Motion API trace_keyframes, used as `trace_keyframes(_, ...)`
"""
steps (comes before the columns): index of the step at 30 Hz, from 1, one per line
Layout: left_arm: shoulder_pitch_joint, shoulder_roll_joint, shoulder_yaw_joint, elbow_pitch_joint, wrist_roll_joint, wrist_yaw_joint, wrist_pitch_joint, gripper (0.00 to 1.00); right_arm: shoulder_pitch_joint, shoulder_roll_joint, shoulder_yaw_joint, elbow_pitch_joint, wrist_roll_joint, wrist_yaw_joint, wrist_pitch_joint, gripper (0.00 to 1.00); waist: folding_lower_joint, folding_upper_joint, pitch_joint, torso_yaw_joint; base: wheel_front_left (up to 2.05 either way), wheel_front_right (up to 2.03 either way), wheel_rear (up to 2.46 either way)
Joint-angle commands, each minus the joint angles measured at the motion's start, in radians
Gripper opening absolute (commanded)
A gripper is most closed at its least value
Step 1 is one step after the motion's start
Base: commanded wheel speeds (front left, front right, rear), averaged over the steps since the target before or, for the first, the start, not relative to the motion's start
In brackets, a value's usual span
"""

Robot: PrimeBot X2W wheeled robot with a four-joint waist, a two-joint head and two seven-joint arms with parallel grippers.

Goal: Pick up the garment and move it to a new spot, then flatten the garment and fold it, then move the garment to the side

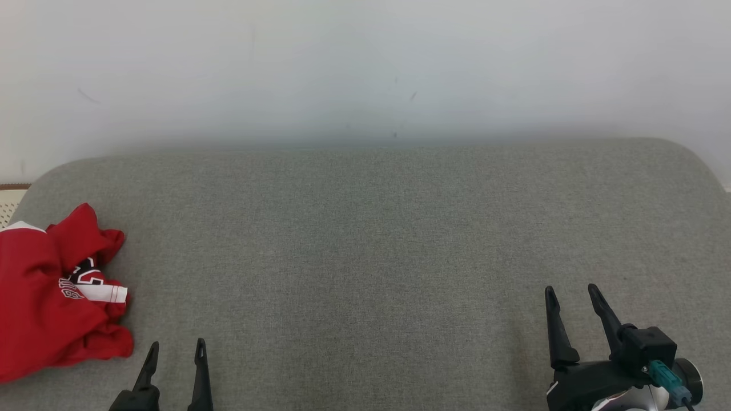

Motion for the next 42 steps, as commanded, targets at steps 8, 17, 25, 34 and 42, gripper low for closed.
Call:
trace_keyframes(8, 0.019, 0.003, 0.012, 0.004, 0.016, 0.006, -0.01, 1.0, 0.018, 0.004, -0.015, 0.01, -0.03, 0.001, -0.008, 1.0, 0.0001, 0.0, -0.005, 0.002, 0.0, 0.0, 0.0)
trace_keyframes(17, 0.026, 0.001, 0.019, 0.008, 0.012, 0.002, -0.01, 1.0, 0.015, 0.004, -0.029, 0.004, -0.029, 0.001, -0.008, 1.0, 0.0001, 0.0, -0.01, 0.001, 0.0, 0.0, 0.0)
trace_keyframes(25, 0.019, 0.0, 0.018, 0.007, 0.011, 0.002, -0.01, 1.0, 0.017, 0.0, -0.006, 0.01, -0.016, 0.001, -0.008, 1.0, 0.0001, 0.0, -0.005, 0.018, 0.0, 0.0, 0.0)
trace_keyframes(34, 0.012, -0.001, 0.017, 0.003, 0.02, 0.0, -0.01, 1.0, 0.018, -0.018, 0.029, 0.012, 0.007, 0.001, -0.008, 1.0, 0.0001, 0.0, 0.005, 0.122, 0.0, 0.0, 0.0)
trace_keyframes(42, 0.036, -0.001, 0.021, 0.009, 0.013, 0.004, -0.01, 1.0, 0.019, -0.022, 0.067, 0.02, 0.019, 0.001, -0.008, 1.0, 0.0001, 0.0, 0.012, 0.299, 0.0, 0.0, 0.0)
